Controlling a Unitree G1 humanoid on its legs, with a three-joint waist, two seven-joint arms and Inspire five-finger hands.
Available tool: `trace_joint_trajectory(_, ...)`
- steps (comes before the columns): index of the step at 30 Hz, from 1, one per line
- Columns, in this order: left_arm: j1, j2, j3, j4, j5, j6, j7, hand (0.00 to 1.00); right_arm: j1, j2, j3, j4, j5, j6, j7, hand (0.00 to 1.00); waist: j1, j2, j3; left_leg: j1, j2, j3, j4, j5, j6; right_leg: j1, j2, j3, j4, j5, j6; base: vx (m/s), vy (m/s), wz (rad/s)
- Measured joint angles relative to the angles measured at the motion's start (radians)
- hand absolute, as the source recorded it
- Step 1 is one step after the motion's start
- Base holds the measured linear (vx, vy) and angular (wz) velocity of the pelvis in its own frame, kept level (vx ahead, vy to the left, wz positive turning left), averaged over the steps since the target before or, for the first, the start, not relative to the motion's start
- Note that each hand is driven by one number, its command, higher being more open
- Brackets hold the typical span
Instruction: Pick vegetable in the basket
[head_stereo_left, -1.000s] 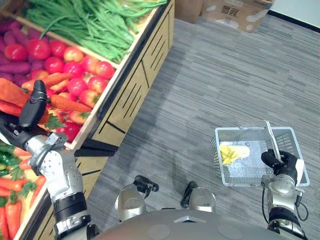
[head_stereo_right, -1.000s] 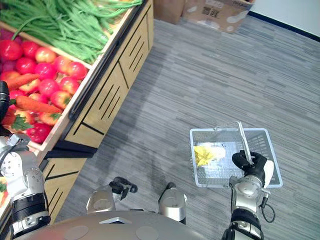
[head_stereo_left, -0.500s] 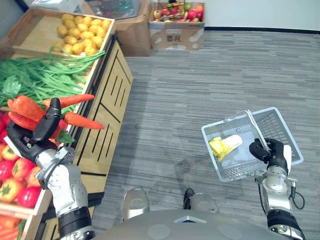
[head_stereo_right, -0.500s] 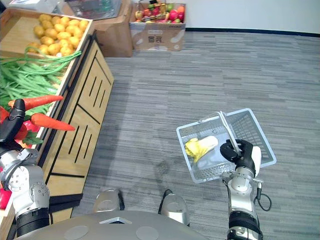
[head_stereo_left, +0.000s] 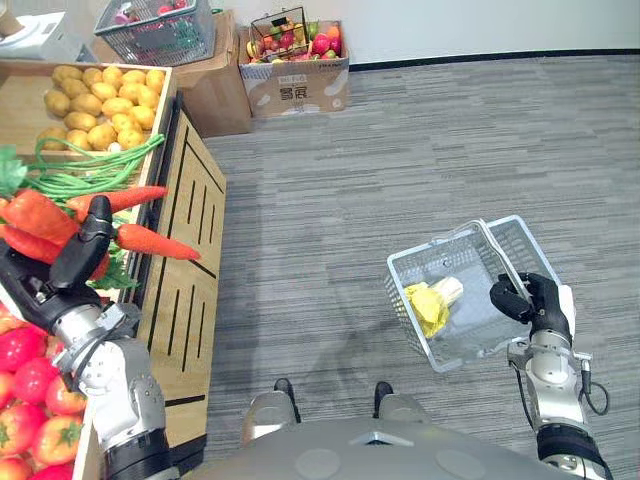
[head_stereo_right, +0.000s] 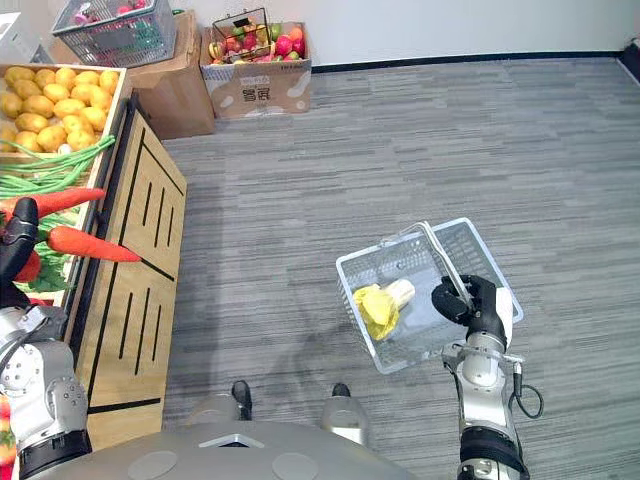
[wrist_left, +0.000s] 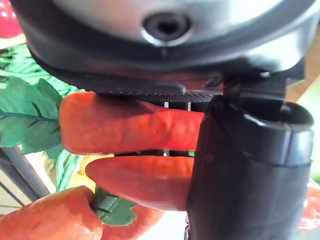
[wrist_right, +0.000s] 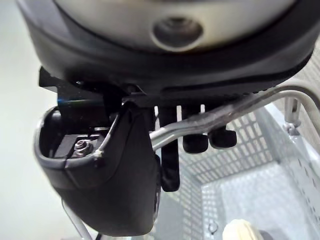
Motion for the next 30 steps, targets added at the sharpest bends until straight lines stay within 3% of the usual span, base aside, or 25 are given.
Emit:
trace_joint_trajectory(7, 0.003, 0.008, -0.083, -0.001, -0.028, -0.001, -0.077, 0.0, -0.024, -0.094, 0.078, 0.066, -0.022, 0.0, 0.031, 0.0, -0.001, -0.009, -0.002, -0.001, -0.032, 0.047, -0.042, 0.015, 0.022, -0.015, -0.025, 0.045, -0.068, 0.056, 0.027, -0.01, 0.061, -0.18)
trace_joint_trajectory(15, 0.01, 0.087, -0.198, -0.003, -0.038, -0.001, -0.167, 0.0, -0.17, -0.25, 0.254, 0.235, -0.056, -0.003, 0.093, 0.0, 0.023, -0.023, -0.005, -0.003, -0.042, 0.064, -0.078, 0.04, 0.034, -0.031, -0.03, 0.051, -0.1, 0.107, 0.042, -0.06, 0.019, -0.08)
trace_joint_trajectory(16, 0.022, 0.15, -0.264, -0.016, -0.039, -0.001, -0.221, 0.0, -0.292, -0.308, 0.378, 0.245, -0.056, -0.049, 0.122, 0.0, 0.024, -0.032, -0.002, -0.008, -0.047, 0.084, -0.106, 0.057, 0.036, -0.053, -0.031, 0.073, -0.12, 0.137, 0.045, -0.22, -0.017, -0.23)
trace_joint_trajectory(22, 0.034, 0.18, -0.31, -0.057, -0.045, -0.003, -0.239, 0.0, -0.382, -0.349, 0.513, 0.245, -0.045, -0.073, 0.131, 0.0, 0.026, -0.034, -0.001, -0.018, -0.048, 0.089, -0.13, 0.082, 0.034, -0.075, -0.028, 0.075, -0.122, 0.141, 0.045, -0.08, -0.03, -0.06)
trace_joint_trajectory(24, 0.034, 0.252, -0.371, -0.058, -0.063, -0.003, -0.288, 0.0, -0.436, -0.39, 0.59, 0.242, -0.044, -0.086, 0.169, 0.0, 0.029, -0.036, 0.001, -0.022, -0.048, 0.095, -0.138, 0.09, 0.034, -0.087, -0.027, 0.078, -0.124, 0.145, 0.043, -0.05, -0.028, -0.08)
trace_joint_trajectory(30, 0.032, 0.278, -0.416, -0.06, -0.065, -0.003, -0.348, 0.0, -0.476, -0.415, 0.662, 0.186, -0.015, -0.107, 0.213, 0.0, 0.027, -0.039, 0.004, -0.026, -0.046, 0.107, -0.139, 0.089, 0.034, -0.087, -0.025, 0.082, -0.153, 0.179, 0.044, -0.01, -0.011, -0.06)
